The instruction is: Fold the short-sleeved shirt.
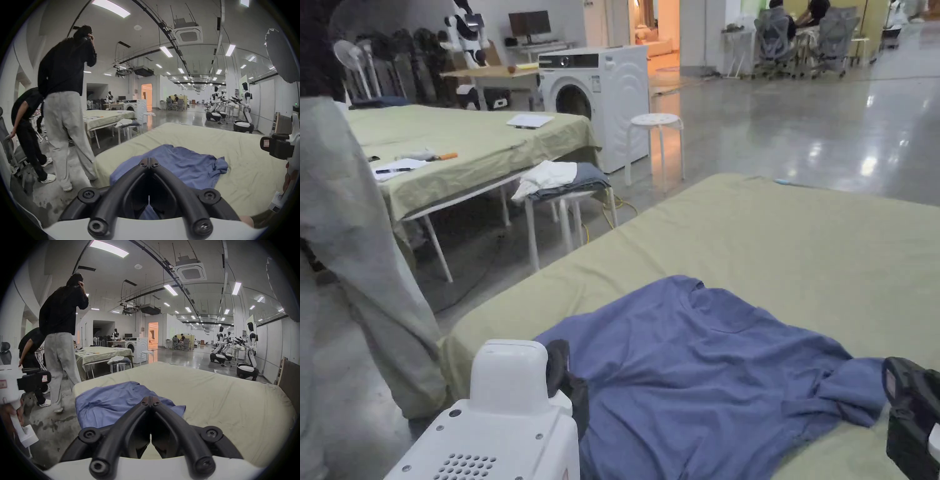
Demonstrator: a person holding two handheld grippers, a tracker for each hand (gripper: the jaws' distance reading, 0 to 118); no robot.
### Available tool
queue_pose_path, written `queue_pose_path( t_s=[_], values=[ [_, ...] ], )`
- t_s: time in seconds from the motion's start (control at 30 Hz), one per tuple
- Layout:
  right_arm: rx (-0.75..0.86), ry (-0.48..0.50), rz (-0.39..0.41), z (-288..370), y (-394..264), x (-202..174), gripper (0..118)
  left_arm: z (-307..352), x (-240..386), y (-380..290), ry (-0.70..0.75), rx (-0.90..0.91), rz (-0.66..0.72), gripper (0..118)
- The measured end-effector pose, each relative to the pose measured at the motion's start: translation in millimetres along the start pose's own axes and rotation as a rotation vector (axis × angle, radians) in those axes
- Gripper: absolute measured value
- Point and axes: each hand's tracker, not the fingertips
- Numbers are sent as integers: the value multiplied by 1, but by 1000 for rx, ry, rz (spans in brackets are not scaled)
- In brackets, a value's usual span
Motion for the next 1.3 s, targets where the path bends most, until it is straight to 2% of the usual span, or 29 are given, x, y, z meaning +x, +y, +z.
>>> queue_pose_path(
  t_s=[0.13, 0.23, 0.3, 0.37, 0.4, 0.47, 0.5, 0.53, 0.6, 0.67, 0.8, 0.87, 0.9, 0.93, 0.97, 1.0, 1.13, 1.3],
  values=[
    [-55, -34, -31, -8, -18, 33, 0, -63, 25, -5, -90, -70, -23, 0],
    [-108, -77, -51, -21, -29, 59, 0, -136, 49, -2, -184, -165, -23, 0],
    [-143, -85, -70, -31, -35, 73, 0, -186, 70, 2, -180, -227, -32, 0],
    [-167, -91, -68, -39, -42, 84, 0, -240, 86, 3, -268, -318, -17, 0],
    [-177, -94, -62, -42, -44, 88, 0, -262, 93, 3, -297, -372, -18, 11],
    [-193, -98, -47, -46, -49, 94, 0, -304, 111, -4, -346, -482, 1, 93],
    [-196, -99, -44, -47, -51, 96, 0, -322, 117, -9, -343, -519, 10, 118],
    [-200, -102, -41, -48, -54, 99, 0, -336, 127, -11, -331, -551, -4, 113],
    [-211, -103, -44, -48, -58, 104, 0, -366, 143, -19, -266, -583, -40, 113],
    [-224, -99, -48, -47, -63, 108, 0, -390, 158, -28, -262, -644, -59, 113],
    [-239, -96, -40, -44, -67, 114, 0, -416, 174, -45, -222, -713, -87, 112],
    [-234, -100, -49, -41, -68, 118, 0, -406, 175, -51, -214, -730, -100, 110],
    [-232, -101, -56, -40, -67, 120, 0, -401, 179, -50, -214, -712, -112, 104],
    [-229, -100, -63, -38, -67, 122, 0, -395, 185, -46, -196, -689, -142, 63],
    [-226, -101, -66, -36, -67, 123, 0, -384, 184, -43, -200, -635, -180, 17],
    [-224, -103, -65, -35, -66, 123, 0, -376, 189, -39, -209, -587, -201, 0],
    [-217, -109, -68, -25, -60, 125, 0, -342, 199, -46, -270, -595, -361, 0],
    [-164, -119, -60, 5, -45, 122, 0, -325, 180, -19, -350, -478, -193, 0]
  ],
)
